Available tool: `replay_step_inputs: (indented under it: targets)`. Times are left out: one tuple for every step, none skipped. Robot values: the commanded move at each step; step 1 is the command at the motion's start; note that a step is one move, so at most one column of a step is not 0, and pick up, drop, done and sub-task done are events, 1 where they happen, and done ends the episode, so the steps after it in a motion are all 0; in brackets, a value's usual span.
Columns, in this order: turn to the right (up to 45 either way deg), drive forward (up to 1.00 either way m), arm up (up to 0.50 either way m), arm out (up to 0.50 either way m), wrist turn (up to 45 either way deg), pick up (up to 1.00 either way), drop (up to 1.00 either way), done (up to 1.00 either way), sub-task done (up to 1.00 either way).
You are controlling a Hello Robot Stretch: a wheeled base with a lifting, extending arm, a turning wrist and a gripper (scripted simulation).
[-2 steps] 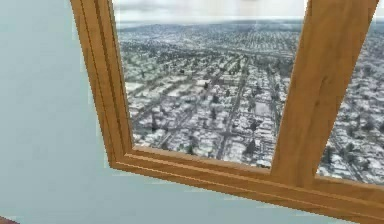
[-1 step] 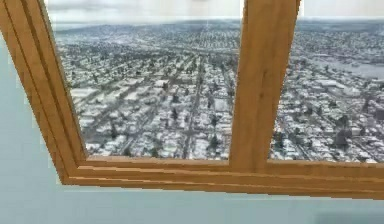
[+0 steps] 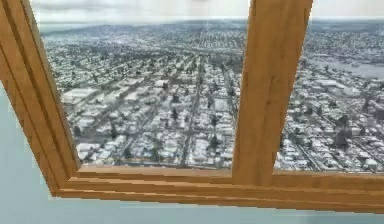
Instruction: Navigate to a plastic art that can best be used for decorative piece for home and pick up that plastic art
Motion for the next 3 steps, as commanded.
replay_step_inputs:
  targets:
    - [-45.0, 0.00, 0.00, 0.00, 0.0, 0.00, 0.00, 0.00, 0.00]
    - [-27.0, 0.00, 0.00, 0.00, 0.0, 0.00, 0.00, 0.00, 0.00]
    - [-3.0, 0.00, 0.00, 0.00, 0.0, 0.00, 0.00, 0.00, 0.00]
